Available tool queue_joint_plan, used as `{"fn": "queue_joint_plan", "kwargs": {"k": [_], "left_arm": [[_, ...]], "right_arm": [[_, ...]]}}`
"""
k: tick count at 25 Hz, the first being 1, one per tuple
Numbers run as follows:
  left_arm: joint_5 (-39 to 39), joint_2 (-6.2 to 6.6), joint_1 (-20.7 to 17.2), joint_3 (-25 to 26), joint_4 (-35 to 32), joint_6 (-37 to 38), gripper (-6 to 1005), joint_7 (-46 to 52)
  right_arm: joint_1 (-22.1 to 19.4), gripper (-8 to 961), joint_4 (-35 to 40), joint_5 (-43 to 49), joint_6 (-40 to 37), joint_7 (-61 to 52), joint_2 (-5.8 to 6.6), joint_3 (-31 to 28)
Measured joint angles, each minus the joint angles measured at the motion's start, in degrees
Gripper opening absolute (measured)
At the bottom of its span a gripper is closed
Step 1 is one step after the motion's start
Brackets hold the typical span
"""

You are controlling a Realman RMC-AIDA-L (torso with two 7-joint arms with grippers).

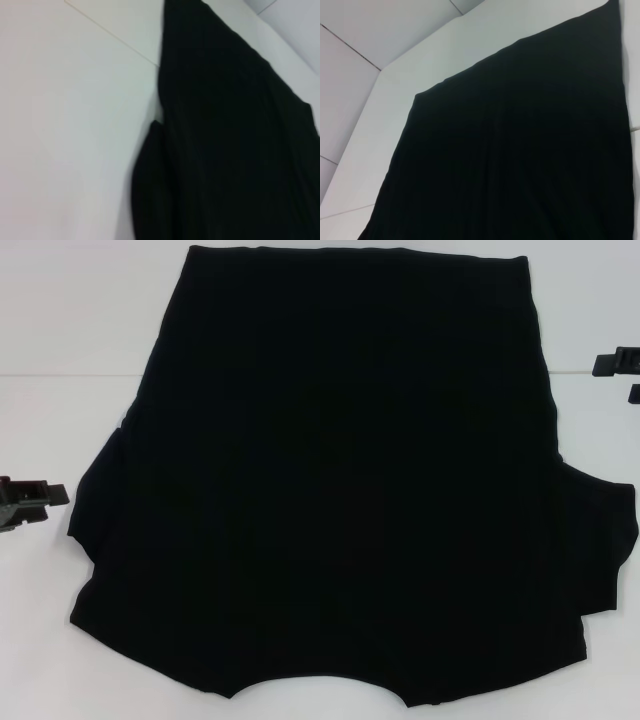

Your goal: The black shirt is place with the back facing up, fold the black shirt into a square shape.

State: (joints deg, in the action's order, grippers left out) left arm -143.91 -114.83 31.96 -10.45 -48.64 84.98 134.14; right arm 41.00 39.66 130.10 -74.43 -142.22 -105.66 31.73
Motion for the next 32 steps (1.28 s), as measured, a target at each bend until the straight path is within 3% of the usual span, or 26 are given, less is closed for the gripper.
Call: {"fn": "queue_joint_plan", "kwargs": {"k": [6, 19, 32], "left_arm": [[-2.72, 0.17, 1.18, -0.54, 1.62, -3.3, 439, 0.06], [-3.14, -0.21, 1.45, -5.14, 6.51, -11.93, 444, 0.75], [-3.16, -0.22, 2.53, -6.32, 9.07, -13.72, 420, 1.6]], "right_arm": [[-0.35, 884, -0.22, -0.05, -0.18, -0.1, -0.09, -0.17], [-0.4, 884, -0.31, 0.03, -0.15, -0.16, -0.28, -0.44], [-0.55, 884, -0.37, 0.0, -0.22, -0.17, -0.22, -0.45]]}}
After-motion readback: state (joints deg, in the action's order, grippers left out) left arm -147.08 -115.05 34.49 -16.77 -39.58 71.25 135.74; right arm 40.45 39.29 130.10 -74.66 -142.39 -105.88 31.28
